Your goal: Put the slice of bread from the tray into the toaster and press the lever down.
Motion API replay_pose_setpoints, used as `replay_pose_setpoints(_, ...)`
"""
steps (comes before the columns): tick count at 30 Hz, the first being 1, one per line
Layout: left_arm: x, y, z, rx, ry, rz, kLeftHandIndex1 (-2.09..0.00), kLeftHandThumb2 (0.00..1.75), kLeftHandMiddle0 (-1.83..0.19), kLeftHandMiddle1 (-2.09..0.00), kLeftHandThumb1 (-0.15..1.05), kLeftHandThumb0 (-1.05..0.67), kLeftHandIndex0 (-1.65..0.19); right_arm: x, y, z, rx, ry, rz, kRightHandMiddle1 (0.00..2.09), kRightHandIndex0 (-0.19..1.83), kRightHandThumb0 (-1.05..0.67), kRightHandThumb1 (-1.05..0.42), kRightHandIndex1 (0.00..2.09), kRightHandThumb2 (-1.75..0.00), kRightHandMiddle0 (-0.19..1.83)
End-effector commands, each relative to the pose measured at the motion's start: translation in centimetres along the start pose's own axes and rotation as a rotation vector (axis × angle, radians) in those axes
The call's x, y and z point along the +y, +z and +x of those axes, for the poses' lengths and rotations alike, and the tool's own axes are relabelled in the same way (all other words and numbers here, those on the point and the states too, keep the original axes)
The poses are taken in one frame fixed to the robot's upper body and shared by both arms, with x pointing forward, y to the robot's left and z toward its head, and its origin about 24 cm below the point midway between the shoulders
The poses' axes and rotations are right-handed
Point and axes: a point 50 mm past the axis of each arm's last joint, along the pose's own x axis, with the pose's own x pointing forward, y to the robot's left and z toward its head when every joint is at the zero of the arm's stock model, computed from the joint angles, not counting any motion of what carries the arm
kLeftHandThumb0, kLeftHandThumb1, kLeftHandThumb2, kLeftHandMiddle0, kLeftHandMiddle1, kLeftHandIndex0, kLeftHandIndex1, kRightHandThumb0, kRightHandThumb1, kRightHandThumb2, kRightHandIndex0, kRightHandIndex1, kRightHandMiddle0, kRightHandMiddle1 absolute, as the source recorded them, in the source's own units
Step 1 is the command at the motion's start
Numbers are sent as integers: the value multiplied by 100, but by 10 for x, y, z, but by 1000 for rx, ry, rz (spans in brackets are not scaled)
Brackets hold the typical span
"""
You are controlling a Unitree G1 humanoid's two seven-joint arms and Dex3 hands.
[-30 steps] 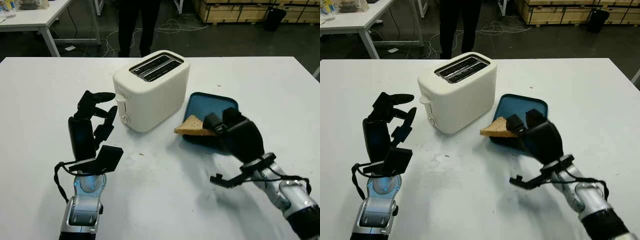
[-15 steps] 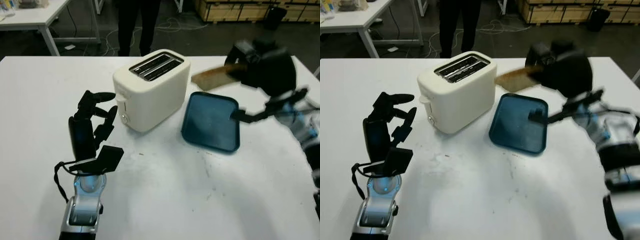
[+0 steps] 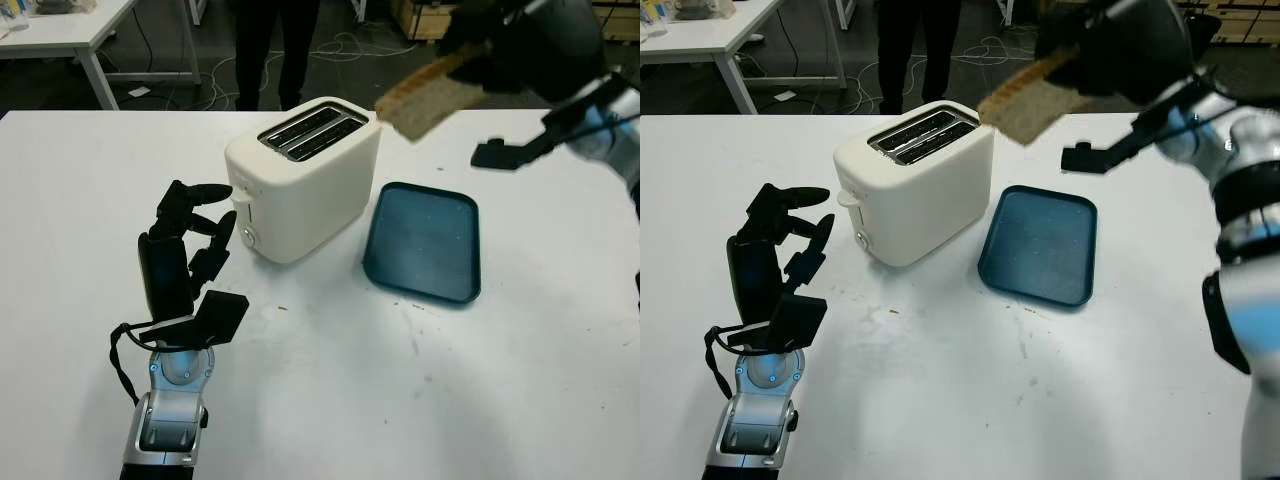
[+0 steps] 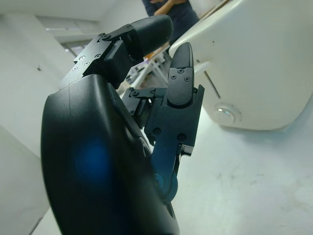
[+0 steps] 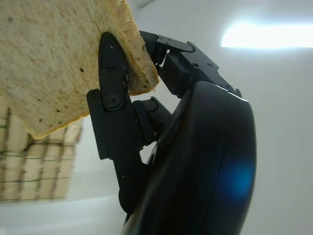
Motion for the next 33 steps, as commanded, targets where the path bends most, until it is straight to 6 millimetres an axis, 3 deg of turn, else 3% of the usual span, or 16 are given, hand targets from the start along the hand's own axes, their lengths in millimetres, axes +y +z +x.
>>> replay_pose_setpoints(1,-1,3,2,-13,1,0,-101,19,-58,-156,92,-20,-51,-7,5,15,-35,-26,-44,166,108,-53,-92,173,-46,85)
replay_pose_setpoints(10,-3,3,1,-14,0,6,-100,19,-59,-155,92,-19,-51,-21,21,47,-200,-53,-228,175,114,-59,-92,175,-62,83)
replay_pose_setpoints(20,-8,5,-1,-10,2,-9,-100,21,-60,-156,92,-19,-51,-31,43,77,-326,-52,-392,175,116,-57,-92,175,-48,86)
replay_pose_setpoints(33,-9,5,-3,-3,7,-9,-99,21,-59,-156,92,-18,-51,-19,59,84,-422,-4,-530,175,120,-55,-92,175,-38,85)
